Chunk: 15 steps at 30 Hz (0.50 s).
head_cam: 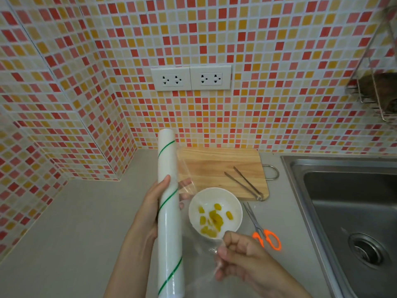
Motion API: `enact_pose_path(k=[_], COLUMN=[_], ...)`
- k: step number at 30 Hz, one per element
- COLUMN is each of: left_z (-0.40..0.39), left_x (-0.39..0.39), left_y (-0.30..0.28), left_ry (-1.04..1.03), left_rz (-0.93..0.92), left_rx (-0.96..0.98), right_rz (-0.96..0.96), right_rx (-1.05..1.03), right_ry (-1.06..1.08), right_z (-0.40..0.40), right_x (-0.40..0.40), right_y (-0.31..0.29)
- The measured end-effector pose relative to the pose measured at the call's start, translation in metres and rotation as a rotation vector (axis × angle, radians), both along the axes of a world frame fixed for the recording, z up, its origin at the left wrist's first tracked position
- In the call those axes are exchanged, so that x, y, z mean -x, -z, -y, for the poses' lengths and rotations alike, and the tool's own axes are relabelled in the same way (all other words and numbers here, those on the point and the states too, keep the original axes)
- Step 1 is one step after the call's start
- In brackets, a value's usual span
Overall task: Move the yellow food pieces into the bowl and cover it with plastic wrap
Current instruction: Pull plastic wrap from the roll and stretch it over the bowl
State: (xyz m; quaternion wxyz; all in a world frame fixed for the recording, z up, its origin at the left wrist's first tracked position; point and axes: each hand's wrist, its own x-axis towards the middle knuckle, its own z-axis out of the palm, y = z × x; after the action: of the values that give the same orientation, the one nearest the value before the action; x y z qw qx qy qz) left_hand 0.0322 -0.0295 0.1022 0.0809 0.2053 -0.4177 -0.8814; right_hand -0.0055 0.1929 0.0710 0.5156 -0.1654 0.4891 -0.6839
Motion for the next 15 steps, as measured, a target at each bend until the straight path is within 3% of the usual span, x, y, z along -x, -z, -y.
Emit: enact_pose_path(k=[4, 6, 10, 15], left_z=[-0.014, -0.020, -0.028, -0.022], left_x=[-0.002, -0.001, 0.002, -0.003], left_y=[-0.001, -0.002, -0.006, -0.012], left_ry=[0.054, 0.078, 0.076, 0.059], left_rz=[0.030, 0.026, 0.088, 0.048], left_rx=[0.054, 0.090, 0.185, 0.295], right_rz=[-0.252, -0.284, -0.088, -0.101], right_rx=[-0.111, -0.178, -0.036, 0.010], right_ry=[-0.267, -0.163, 0.116, 0.166], right_z=[-0.008, 0.005, 0.049, 0.071], right_x=[0.024, 0.035, 0.056, 0.058], right_y=[-0.003, -0.003, -0.023, -0.031])
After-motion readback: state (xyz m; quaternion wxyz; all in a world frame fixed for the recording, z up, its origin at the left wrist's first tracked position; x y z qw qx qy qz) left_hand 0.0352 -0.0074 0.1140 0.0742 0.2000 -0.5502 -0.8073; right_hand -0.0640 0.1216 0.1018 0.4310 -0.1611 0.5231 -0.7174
